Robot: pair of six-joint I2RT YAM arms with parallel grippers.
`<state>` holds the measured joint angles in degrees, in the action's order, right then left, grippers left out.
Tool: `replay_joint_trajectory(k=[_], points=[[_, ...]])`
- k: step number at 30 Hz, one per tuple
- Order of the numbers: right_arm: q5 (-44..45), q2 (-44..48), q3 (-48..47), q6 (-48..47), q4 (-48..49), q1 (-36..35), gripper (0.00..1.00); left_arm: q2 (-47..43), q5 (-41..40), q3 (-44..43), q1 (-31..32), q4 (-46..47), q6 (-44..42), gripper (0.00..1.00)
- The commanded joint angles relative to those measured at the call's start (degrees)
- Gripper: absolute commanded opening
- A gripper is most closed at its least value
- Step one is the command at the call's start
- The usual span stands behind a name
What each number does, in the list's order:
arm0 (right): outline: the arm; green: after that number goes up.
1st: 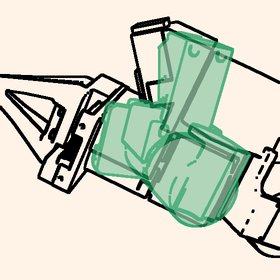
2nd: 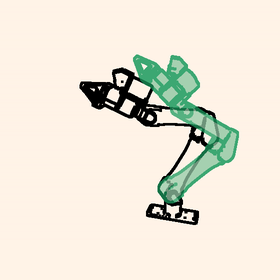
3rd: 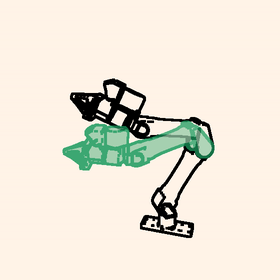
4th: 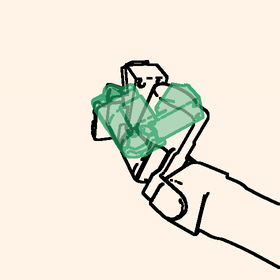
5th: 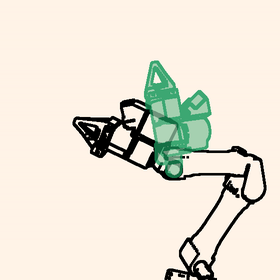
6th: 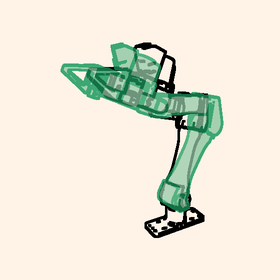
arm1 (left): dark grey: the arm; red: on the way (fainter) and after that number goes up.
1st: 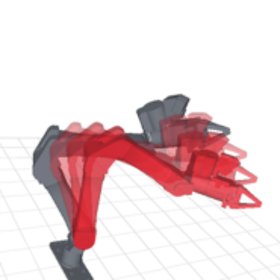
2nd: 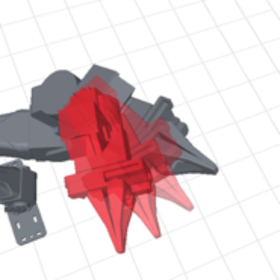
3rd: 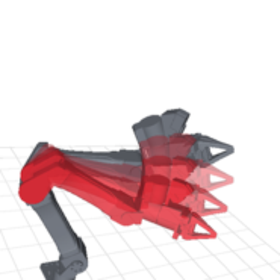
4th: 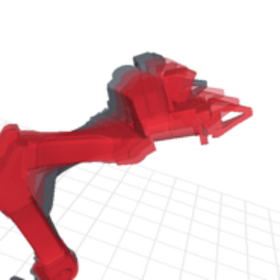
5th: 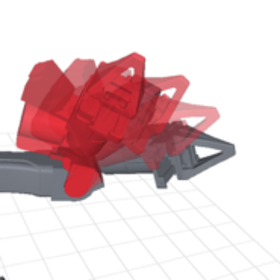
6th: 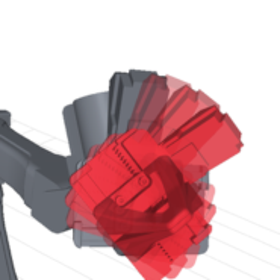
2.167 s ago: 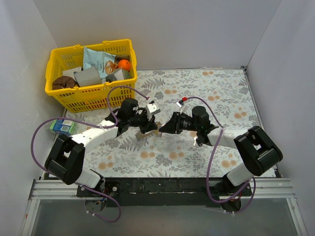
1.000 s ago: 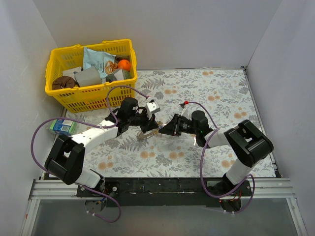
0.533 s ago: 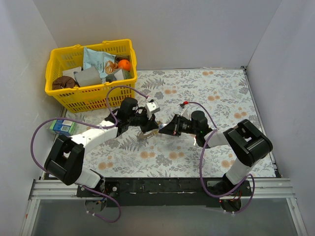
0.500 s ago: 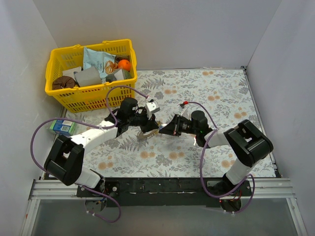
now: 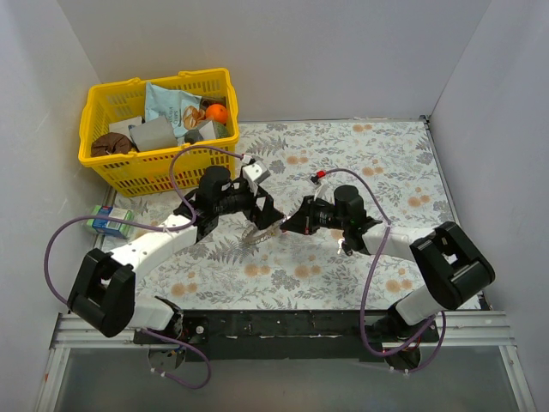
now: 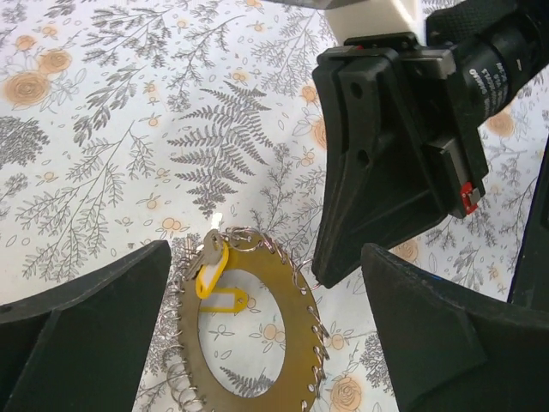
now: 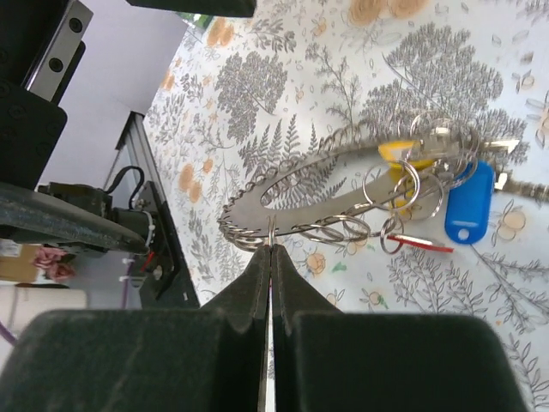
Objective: Put the keys on the keyring
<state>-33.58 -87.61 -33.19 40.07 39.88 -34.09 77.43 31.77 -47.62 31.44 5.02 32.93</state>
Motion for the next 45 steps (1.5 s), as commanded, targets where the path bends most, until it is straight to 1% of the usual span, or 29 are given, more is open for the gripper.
replay_joint_trajectory(k=[1, 2, 5, 8, 10, 11, 14, 18, 25, 27, 31, 35, 37, 38, 39, 43, 45], points=[[-1.13, 4.03, -4.6, -11.32, -4.45, -0.37, 0.01, -3.95, -2.33, -0.9, -1.03, 2.19, 3.89, 0.95], [-1.05, 4.38, -4.78, -14.38, -4.98, -0.28, 0.01, -4.21, -2.33, -0.99, -1.29, 2.19, 4.16, 0.95], [-1.22, 6.22, -4.69, -19.05, -4.99, -0.28, 0.01, -5.18, -2.15, -0.81, -1.82, 2.28, 5.12, 0.96], [-2.01, 7.72, -3.3, -21.87, -2.97, -0.37, 0.01, -6.23, -1.89, 0.24, -2.35, 3.07, 6.79, 0.96], [-2.63, 8.86, -1.54, -23.11, 2.55, -0.37, 0.01, -7.37, -1.28, 0.94, -2.87, 4.3, 7.85, 0.96], [-2.8, 9.65, 0.21, -23.2, 6.92, -0.37, 0.01, -7.9, -0.92, 1.55, -3.14, 5.08, 8.72, 0.97], [-2.98, 10.88, 2.77, -23.55, 13.53, -0.37, 0.01, -9.31, 0.48, 1.91, -4.1, 6.14, 10.4, 0.98], [-4.12, 11.76, 2.34, -25.04, 14.61, -0.28, 0.01, -10.1, 2.85, 1.39, -4.81, 5.45, 10.67, 0.98], [-9.56, 12.64, 1.81, -24.79, 19.26, -0.37, 0.01, -11.86, 12.43, 2.17, -5.42, 6.59, 8.04, 0.98], [-11.14, 12.47, 1.9, -23.64, 21.9, -0.37, 0.01, -12.39, 16.37, 2.18, -5.51, 6.15, 6.98, 0.96], [-12.56, 12.47, 2.78, -21.71, 27.0, -0.28, 0.01, -14.75, 21.13, 3.05, -5.69, 6.06, 3.82, 0.94], [-14.14, 12.29, 3.74, -20.04, 33.93, -0.28, 0.01, -17.13, 27.02, 4.54, -5.95, 7.2, 1.53, 0.87], [-15.1, 12.03, 3.75, -18.72, 35.44, -0.28, 0.01, -17.57, 29.39, 4.9, -5.95, 8.25, 1.09, 0.78], [-15.63, 11.77, 3.66, -18.37, 36.84, -0.28, 0.01, -17.84, 29.75, 5.16, -5.95, 9.21, 1.26, 0.75], [-16.24, 11.5, 3.66, -17.23, 37.63, -0.28, 0.01, -17.93, 30.1, 5.6, -5.95, 9.57, 1.35, 0.7], [-16.87, 10.97, 4.1, -14.42, 42.2, -0.28, 0.01, -17.49, 30.9, 5.52, -6.04, 10.72, 1.52, 0.58], [-16.69, 10.97, 4.19, -13.89, 43.79, -0.28, 0.01, -16.53, 31.68, 4.56, -6.04, 10.19, 1.35, 0.56]])
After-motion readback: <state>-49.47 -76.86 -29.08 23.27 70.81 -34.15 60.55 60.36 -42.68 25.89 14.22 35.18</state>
